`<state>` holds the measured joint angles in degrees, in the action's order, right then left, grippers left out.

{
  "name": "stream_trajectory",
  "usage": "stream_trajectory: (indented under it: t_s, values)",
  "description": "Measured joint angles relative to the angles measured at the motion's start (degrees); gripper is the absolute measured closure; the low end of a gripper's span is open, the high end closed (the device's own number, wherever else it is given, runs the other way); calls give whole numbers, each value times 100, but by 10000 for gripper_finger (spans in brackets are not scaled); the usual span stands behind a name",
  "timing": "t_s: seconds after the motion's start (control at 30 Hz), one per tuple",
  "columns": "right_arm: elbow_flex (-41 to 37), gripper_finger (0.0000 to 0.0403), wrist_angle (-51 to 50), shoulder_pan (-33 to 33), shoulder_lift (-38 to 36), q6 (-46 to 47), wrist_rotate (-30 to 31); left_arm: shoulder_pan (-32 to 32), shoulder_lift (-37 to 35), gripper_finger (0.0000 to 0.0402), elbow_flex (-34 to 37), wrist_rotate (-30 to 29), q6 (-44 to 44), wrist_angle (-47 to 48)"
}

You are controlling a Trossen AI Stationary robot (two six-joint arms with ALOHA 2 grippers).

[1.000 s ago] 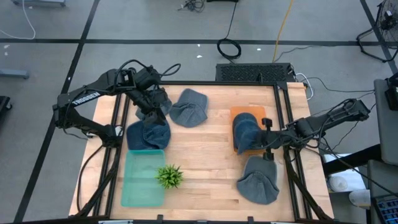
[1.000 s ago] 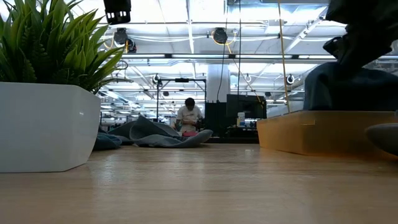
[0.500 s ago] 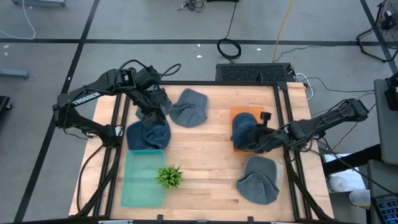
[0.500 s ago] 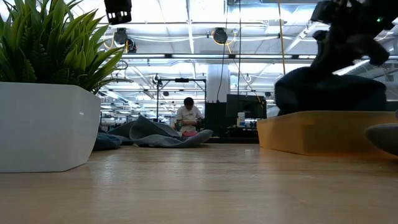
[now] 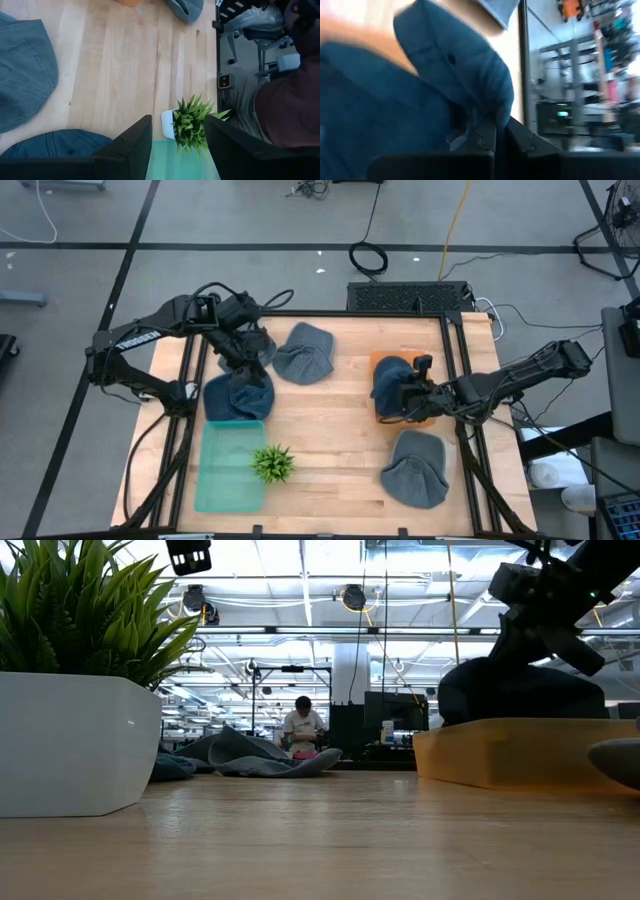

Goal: Pick & Place hat
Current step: Put the right blue cap into the orange bin

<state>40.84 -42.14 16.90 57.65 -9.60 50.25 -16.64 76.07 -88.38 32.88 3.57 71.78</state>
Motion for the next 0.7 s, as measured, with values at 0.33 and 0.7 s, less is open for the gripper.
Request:
stream_trajectory:
  t_s: [0.33, 0.7]
  values:
    - [0, 403, -186, -179, 131, 158, -1146, 69, 0, 215, 0, -4, -76, -2]
    - [0, 403, -50, -628, 721, -482, -3371, 178, 0, 215, 0, -168, -68, -4]
